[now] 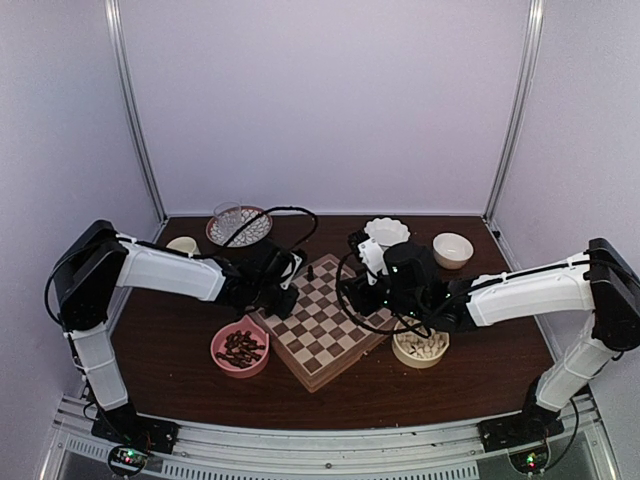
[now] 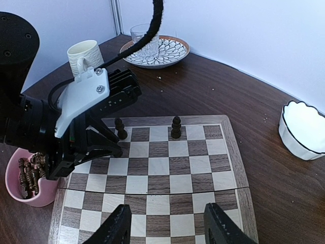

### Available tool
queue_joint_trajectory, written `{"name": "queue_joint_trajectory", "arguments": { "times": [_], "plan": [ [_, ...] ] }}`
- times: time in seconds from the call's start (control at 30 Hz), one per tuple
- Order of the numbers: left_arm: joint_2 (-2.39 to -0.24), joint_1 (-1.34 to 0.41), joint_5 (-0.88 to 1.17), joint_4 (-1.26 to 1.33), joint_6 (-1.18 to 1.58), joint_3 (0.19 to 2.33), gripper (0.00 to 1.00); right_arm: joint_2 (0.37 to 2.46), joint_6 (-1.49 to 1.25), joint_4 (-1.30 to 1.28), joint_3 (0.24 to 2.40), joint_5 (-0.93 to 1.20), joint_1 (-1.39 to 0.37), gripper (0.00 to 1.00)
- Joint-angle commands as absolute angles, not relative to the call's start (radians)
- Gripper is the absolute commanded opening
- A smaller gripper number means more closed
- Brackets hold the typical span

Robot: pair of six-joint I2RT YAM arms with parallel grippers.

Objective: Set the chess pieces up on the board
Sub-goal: Place the pawn on c7.

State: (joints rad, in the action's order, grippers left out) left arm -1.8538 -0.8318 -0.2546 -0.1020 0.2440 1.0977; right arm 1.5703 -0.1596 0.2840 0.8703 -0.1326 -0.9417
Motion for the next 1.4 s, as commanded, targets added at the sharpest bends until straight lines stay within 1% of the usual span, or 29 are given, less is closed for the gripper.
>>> {"name": "queue_joint_trajectory", "arguments": {
  "times": [0.0,0.97,1.17,1.37],
  "plan": [
    [-1.865,-0.815,-0.259,-0.064,0.232,1.13,0.15,1.542,-0.153,0.284,0.871,-0.144,-0.936,0.51],
    [-1.876,-0.813,-0.278,-0.088,0.209,1.147,0.16,1.545,-0.15,0.274,0.878,-0.14,-0.936,0.52],
    [-1.865,-0.813,-0.254,-0.095,0.209,1.147,0.25,1.545,-0.149,0.272,0.878,-0.14,-0.936,0.52],
    [-1.807,-0.815,-0.216,-0.098,0.222,1.126,0.26,1.543,-0.149,0.272,0.879,-0.14,-0.936,0.52]
  ]
}}
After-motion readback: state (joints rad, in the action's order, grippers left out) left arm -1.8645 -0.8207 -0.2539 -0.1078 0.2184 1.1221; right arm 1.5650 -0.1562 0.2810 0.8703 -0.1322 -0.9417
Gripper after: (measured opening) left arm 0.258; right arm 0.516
